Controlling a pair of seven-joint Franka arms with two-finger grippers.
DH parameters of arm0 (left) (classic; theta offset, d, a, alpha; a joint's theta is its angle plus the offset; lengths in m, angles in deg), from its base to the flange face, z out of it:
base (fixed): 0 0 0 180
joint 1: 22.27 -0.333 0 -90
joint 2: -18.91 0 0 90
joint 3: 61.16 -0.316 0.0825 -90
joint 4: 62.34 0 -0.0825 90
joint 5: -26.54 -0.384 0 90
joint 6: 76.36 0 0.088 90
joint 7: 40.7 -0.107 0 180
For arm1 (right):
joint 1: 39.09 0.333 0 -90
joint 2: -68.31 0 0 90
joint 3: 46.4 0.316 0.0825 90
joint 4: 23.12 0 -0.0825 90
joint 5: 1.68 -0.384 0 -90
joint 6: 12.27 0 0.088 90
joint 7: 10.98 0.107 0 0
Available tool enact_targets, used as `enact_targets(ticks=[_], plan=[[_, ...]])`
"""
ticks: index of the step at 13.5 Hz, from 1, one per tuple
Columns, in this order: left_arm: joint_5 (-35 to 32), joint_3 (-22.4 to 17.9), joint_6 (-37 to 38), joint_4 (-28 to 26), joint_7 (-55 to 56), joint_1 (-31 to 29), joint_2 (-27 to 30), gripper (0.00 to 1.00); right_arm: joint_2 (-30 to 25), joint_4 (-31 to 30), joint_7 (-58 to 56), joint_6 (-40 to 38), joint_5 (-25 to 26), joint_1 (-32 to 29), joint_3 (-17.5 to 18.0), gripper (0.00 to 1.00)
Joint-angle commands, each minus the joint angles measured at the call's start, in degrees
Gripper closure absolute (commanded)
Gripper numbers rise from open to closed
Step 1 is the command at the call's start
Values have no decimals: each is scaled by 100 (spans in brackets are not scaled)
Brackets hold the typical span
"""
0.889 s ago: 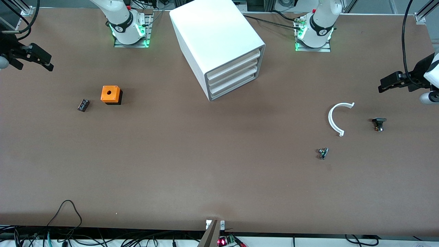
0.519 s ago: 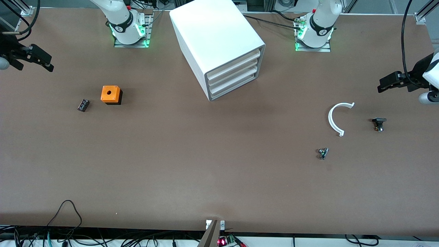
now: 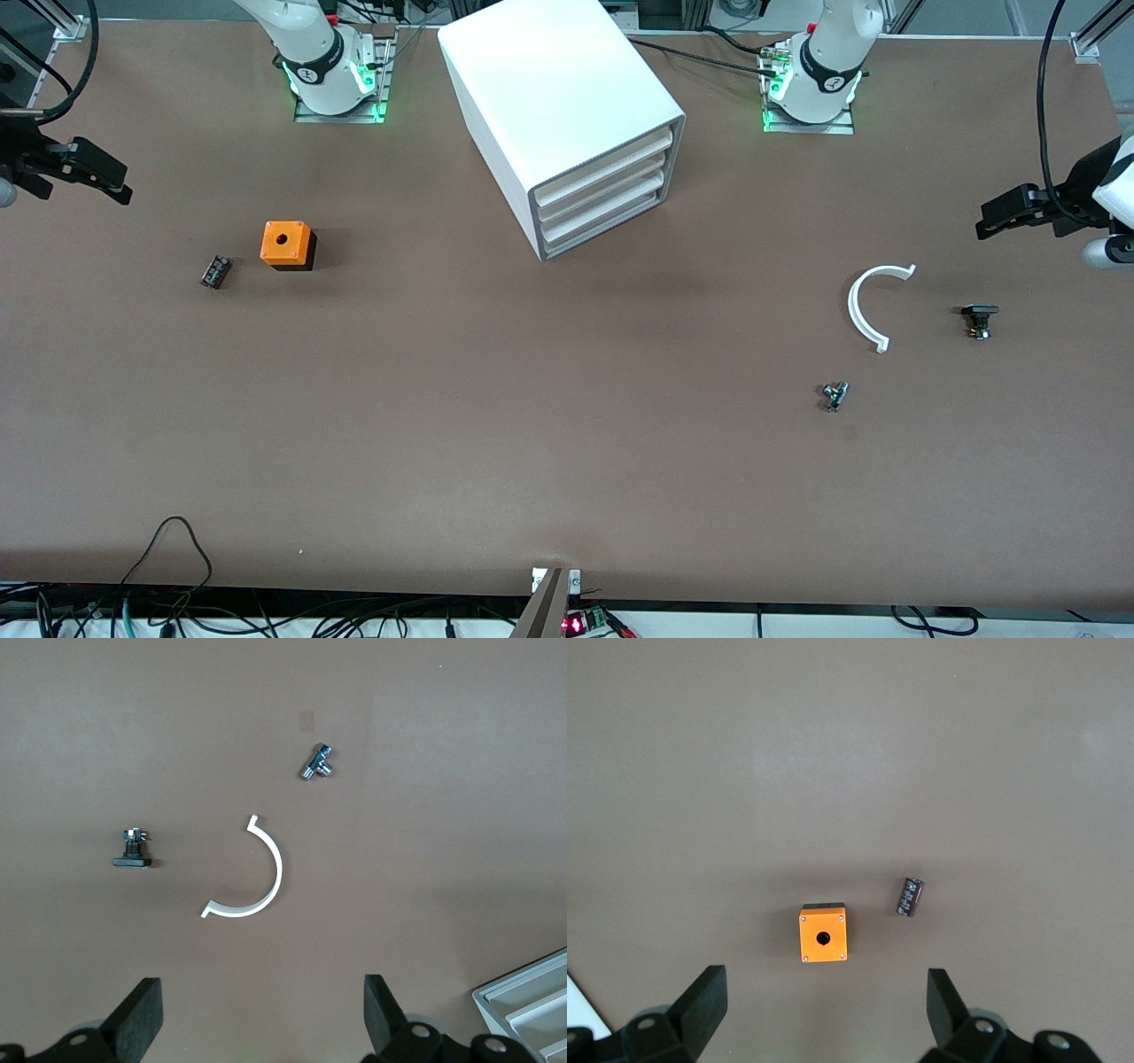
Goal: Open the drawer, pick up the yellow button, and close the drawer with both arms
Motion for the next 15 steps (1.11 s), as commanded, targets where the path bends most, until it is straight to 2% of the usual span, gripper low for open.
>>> enact_targets(ticks=[1, 4, 7, 13, 15], plan=[[-25, 17, 44, 23, -119, 56, -20, 0, 74, 149, -57, -116, 13, -141, 122, 0], [132, 69, 1, -91, -311, 48, 6, 0, 74, 140, -66, -99, 22, -97, 130, 0], [457, 359, 167, -494, -444, 39, -108, 0, 74, 123, -66, -108, 22, -80, 130, 0], [3582, 860, 141, -2128, -680, 48, -660, 0, 65, 132, -66, -64, 22, 105, 130, 0], [4549, 1106, 106, -2664, -865, 48, -802, 0, 248, 132, -57, 58, 4, 105, 130, 0]])
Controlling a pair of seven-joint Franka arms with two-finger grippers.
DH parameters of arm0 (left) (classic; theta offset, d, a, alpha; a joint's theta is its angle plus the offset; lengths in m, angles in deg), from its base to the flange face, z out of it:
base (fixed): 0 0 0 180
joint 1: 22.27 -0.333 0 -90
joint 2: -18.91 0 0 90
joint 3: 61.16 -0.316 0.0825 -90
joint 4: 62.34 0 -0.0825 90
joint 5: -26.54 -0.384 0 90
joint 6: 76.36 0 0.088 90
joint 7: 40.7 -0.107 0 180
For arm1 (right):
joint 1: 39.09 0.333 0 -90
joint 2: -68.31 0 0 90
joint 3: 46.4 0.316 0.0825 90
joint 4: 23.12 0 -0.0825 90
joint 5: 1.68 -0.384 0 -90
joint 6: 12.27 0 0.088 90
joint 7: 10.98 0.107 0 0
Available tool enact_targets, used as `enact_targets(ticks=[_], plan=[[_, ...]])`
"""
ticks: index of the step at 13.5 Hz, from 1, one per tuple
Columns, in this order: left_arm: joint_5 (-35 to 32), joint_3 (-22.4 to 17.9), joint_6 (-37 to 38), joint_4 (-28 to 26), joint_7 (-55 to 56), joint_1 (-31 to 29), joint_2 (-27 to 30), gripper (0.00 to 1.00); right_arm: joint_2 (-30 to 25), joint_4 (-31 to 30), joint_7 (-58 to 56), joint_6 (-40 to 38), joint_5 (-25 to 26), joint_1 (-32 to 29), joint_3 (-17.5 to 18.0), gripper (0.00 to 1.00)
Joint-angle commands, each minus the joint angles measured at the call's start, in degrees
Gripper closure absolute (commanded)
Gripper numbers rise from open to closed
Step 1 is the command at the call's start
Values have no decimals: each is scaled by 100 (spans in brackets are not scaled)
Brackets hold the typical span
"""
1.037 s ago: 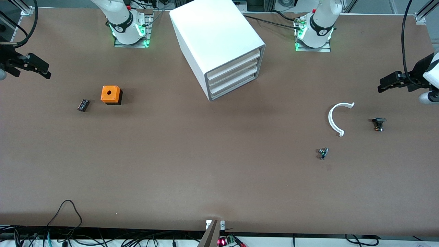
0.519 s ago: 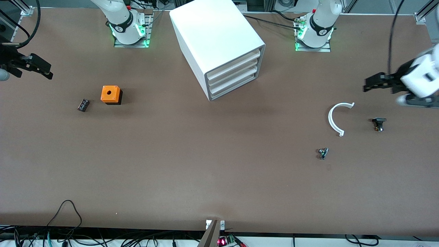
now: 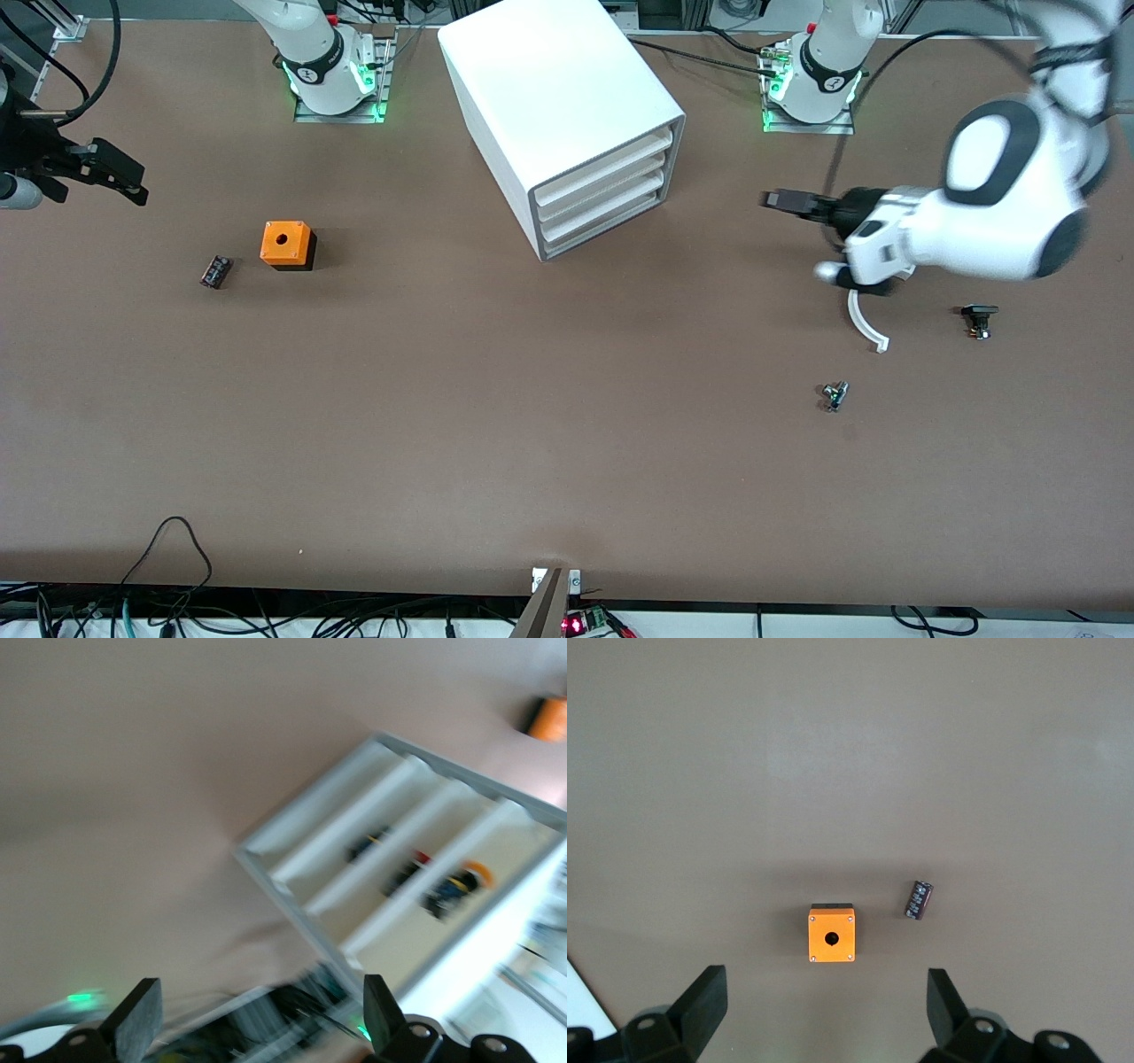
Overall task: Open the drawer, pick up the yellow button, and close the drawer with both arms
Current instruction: 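Reach the left gripper to the top drawer handle of the cabinet, then pull the top drawer open with the left gripper while the right gripper approaches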
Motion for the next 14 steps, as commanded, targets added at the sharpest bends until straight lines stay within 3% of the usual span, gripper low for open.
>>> enact_targets(ticks=[1, 6, 11, 13, 14], plan=[[1095, 337, -56, -660, -403, -56, -89, 0, 227, 127, -42, 62, 13, 97, 1, 0], [1720, 1418, -1047, -1258, -676, -56, -116, 6, 254, 128, -42, 89, -30, 203, -8, 0], [1916, 1779, -1427, -1479, -659, -56, -177, 10, 342, 189, 2, 80, -66, 388, -17, 0], [1916, 1815, -1427, -1576, -676, -56, -221, 21, 517, 303, -51, 80, -74, 414, -8, 0], [1916, 1885, -1428, -1602, -676, -56, -221, 42, 596, 347, -51, 80, -74, 440, -8, 0]])
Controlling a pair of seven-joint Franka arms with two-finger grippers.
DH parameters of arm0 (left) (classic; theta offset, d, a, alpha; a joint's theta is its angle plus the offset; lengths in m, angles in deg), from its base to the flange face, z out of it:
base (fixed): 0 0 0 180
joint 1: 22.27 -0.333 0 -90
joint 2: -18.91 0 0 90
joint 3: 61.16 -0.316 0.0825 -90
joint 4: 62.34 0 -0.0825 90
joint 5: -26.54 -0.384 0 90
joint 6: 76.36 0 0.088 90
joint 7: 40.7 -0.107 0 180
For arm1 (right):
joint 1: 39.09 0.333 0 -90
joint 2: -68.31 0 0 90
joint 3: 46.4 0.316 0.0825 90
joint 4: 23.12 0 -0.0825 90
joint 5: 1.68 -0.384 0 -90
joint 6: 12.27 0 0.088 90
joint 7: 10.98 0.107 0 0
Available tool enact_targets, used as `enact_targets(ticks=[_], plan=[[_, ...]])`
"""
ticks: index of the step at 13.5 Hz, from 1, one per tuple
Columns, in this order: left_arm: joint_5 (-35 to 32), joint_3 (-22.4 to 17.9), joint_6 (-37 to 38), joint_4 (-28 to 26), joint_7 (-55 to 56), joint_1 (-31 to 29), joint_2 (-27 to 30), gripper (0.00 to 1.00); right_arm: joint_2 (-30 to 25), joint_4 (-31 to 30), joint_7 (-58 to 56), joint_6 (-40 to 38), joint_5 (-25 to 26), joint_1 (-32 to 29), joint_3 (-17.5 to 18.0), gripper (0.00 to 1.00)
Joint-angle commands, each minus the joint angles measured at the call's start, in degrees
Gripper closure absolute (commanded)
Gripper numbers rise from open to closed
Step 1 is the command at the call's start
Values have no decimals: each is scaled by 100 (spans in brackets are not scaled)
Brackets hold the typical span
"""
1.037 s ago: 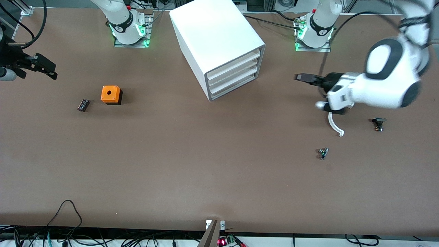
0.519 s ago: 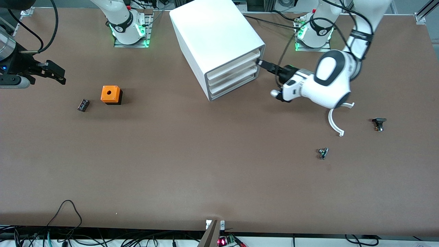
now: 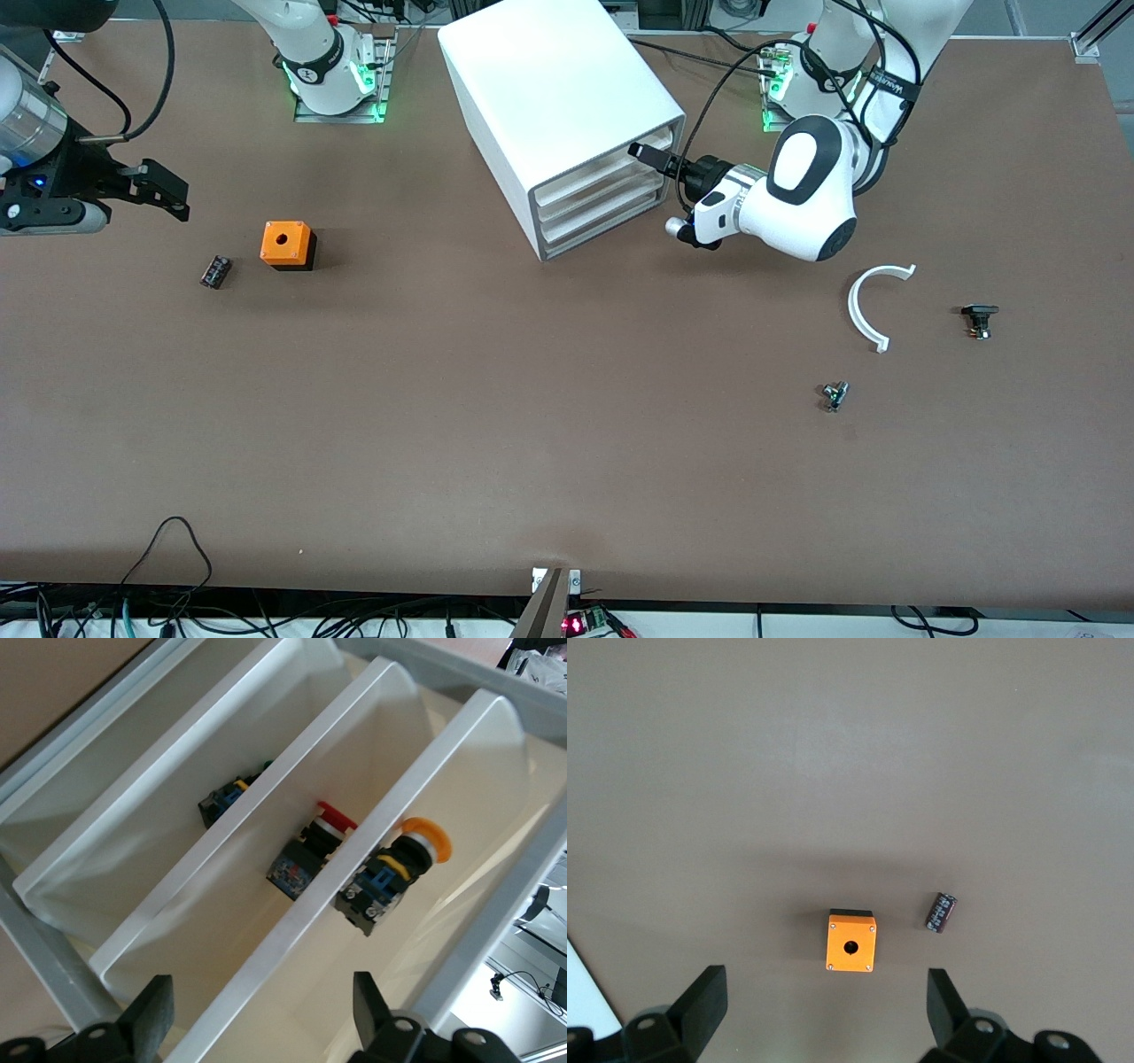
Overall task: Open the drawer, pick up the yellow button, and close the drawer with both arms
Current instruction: 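Pull the top drawer open with the left gripper while the right gripper approaches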
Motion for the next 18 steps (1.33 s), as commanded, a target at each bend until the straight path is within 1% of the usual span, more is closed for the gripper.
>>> enact_targets(ticks=[1, 3, 4, 5, 6, 8, 9, 11, 12, 13, 15, 16, 17, 18], plan=[[193, 222, -62, -170, -152, -64, 24, 53, 272, 299, -51, -52, -61, 83, -21, 0], [193, 258, -62, -205, -108, -64, 15, 49, 343, 291, -60, -88, -61, 179, -21, 0], [193, 267, -62, -214, -117, -64, 7, 57, 360, 291, -60, -79, -70, 189, -21, 0], [193, 258, -62, -223, -143, -73, -11, 88, 421, 299, -86, -79, -70, 241, -13, 0], [184, 249, -62, -214, -152, -116, -20, 100, 422, 300, -95, -88, -70, 328, -21, 0], [141, 197, -70, -179, -117, -291, -11, 100, 422, 300, -51, -97, -105, 539, -21, 0], [88, 118, -210, -144, -99, -432, -2, 100, 431, 300, -69, -44, -105, 618, -21, 0], [88, -215, -841, -13, -160, -530, 7, 100, 474, 308, -104, -9, -114, 707, -21, 0], [79, -312, -1053, 75, -152, -547, 7, 100, 483, 308, -130, 0, -123, 742, -21, 0], [-8, -339, -1185, 154, -161, -573, -2, 100, 518, 308, -148, -8, -271, 777, -21, 0], [-455, -427, -1458, 417, -126, -653, -28, 100, 545, 308, -192, 0, -701, 812, -21, 0], [-570, -497, -1459, 506, -99, -653, -37, 91, 554, 317, -209, 0, -886, 847, -13, 0], [-589, -498, -1468, 515, -99, -662, -2, 1, 545, 317, -340, 0, -931, 1048, -12, 0], [-589, -507, -1468, 515, -117, -679, 33, 0, 554, 404, -559, 0, -923, 1250, -21, 0]])
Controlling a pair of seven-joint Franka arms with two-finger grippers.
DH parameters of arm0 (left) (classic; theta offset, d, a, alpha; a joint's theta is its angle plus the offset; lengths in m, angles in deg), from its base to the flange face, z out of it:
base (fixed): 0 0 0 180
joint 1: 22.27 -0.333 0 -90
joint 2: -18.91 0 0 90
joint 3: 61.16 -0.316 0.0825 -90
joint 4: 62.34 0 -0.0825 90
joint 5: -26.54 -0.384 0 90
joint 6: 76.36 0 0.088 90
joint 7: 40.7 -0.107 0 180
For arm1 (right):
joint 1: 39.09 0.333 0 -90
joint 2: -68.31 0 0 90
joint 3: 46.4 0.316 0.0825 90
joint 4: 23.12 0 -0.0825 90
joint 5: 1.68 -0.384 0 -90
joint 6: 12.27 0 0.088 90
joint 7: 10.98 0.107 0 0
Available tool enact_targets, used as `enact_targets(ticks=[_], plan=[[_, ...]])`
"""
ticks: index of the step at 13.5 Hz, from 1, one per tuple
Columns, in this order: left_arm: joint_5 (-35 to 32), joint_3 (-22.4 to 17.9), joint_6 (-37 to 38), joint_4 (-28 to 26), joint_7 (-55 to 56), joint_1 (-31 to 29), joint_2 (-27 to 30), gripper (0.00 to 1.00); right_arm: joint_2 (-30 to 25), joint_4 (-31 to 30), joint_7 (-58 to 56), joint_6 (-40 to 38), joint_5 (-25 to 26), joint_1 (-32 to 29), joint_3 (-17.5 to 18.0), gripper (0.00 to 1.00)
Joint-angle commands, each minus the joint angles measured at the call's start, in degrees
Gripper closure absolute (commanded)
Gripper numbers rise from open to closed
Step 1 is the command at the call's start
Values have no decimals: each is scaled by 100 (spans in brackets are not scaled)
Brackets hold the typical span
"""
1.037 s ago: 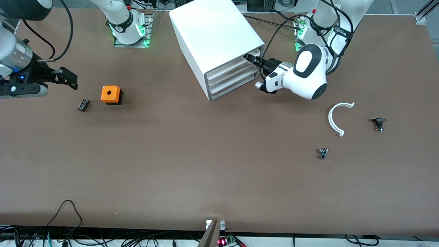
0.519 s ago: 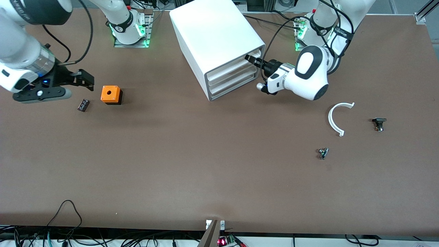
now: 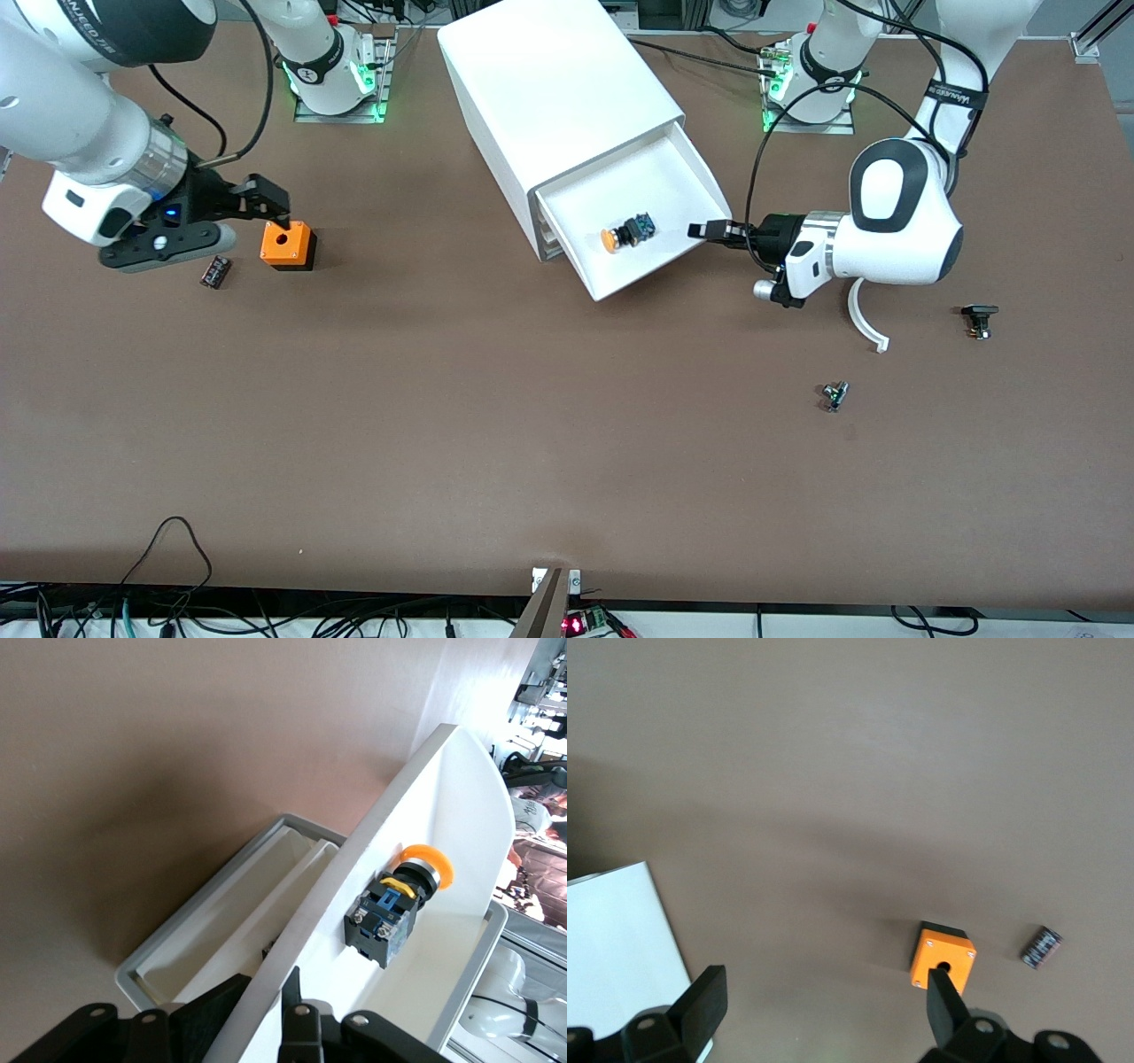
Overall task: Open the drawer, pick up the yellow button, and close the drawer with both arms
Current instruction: 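Pull the top drawer open with the left gripper while the right gripper approaches, then lower the right gripper into the drawer while the left gripper withdraws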
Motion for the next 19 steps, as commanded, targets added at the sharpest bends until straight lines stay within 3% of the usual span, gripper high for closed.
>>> enact_targets(ticks=[1, 2, 5, 8, 10, 12, 15, 17, 19], plan=[[-324, -98, -509, 32, 296, 52, 94, 0, 106, 311, -485, -47, -107, 497, -46, 0], [-472, -160, -518, 110, 287, 52, 147, 0, 193, 417, -635, -47, -115, 664, -46, 0], [-1779, -256, -633, 759, 296, -96, 305, 0, 833, 1109, -803, -38, -115, 1287, -46, 0], [-2020, -686, -667, 1165, 296, -159, 577, 0, 1572, 2015, -1040, -47, -107, 2060, -46, 0], [-2710, -862, -615, 1253, 305, -194, 963, 0, 1898, 2498, -1093, -38, -89, 2544, -46, 0], [-3957, -890, 5, 1647, 392, -185, 1253, 0, 2301, 3043, -1731, -30, -115, 2782, -37, 0], [-5304, -907, 1218, 2254, 1189, -141, 1535, 0, 2979, 3721, -2760, 137, -448, 2836, 174, 0], [-5369, -942, 1747, 2605, 1289, -141, 1562, 0, 3182, 3766, -3402, 461, -441, 2854, 419, 0], [-5369, -1048, 1758, 2659, 1306, -141, 1562, 0, 3349, 3766, -3676, 594, -441, 2915, 517, 0]])
